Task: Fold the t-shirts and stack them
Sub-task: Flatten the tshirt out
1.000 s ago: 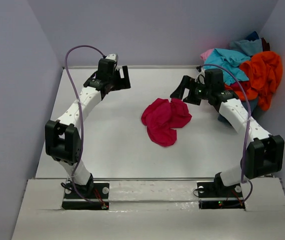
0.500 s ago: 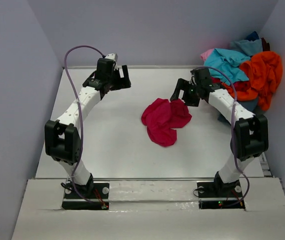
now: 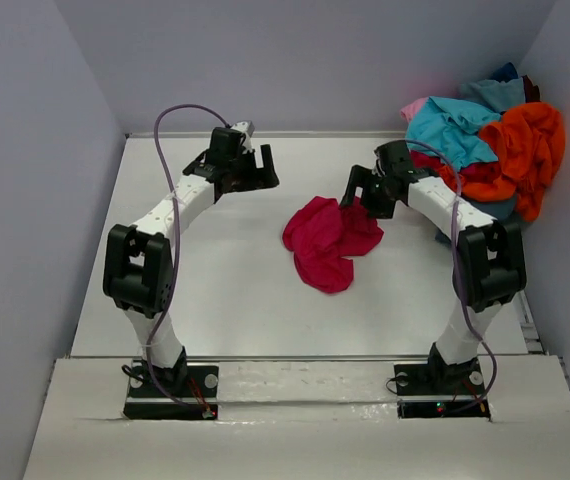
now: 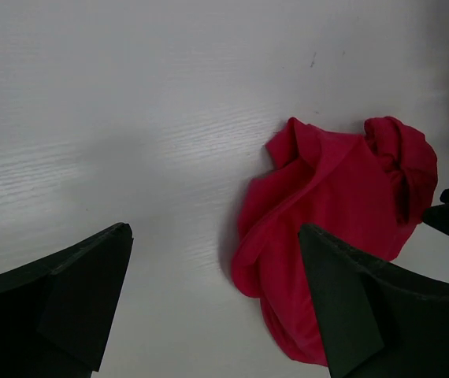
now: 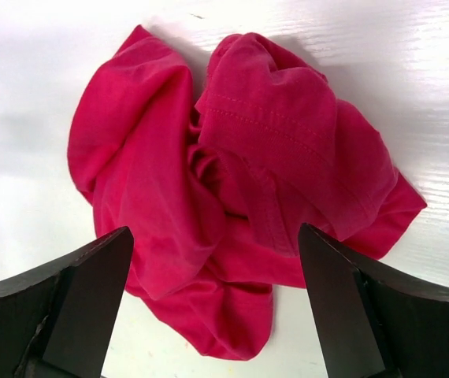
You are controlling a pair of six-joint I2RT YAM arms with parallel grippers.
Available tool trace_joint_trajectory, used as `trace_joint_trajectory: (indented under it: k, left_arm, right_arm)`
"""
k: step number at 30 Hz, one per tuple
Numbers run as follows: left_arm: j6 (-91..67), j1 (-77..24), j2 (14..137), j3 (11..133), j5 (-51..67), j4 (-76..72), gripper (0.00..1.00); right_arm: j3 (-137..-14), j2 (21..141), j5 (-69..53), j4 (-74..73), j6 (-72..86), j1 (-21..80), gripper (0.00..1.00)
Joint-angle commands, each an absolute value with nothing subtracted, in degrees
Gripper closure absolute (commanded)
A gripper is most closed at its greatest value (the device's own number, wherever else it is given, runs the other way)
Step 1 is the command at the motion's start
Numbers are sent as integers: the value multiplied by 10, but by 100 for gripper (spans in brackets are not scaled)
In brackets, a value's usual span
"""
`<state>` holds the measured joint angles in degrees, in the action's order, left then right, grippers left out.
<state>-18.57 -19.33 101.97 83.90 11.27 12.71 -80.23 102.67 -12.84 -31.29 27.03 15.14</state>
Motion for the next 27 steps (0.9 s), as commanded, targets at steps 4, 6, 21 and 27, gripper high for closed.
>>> trace_joint_trajectory:
  k: [4, 6, 21, 27]
  left_arm:
    - [-183, -204, 1024, 834, 185, 102, 1]
    - [-183, -209, 1030, 836, 204, 98, 1]
    - [-211, -279, 1106, 858, 309, 91, 1]
    - [-216, -285, 1117, 853, 308, 84, 1]
  right_arm:
    - [-873, 1070, -80, -312, 263, 160, 12]
    - [-886, 1076, -64, -312, 262, 160, 14]
    - [-927, 1092, -28, -341, 255, 160, 21]
    - [-897, 1093, -42, -330, 260, 165, 22]
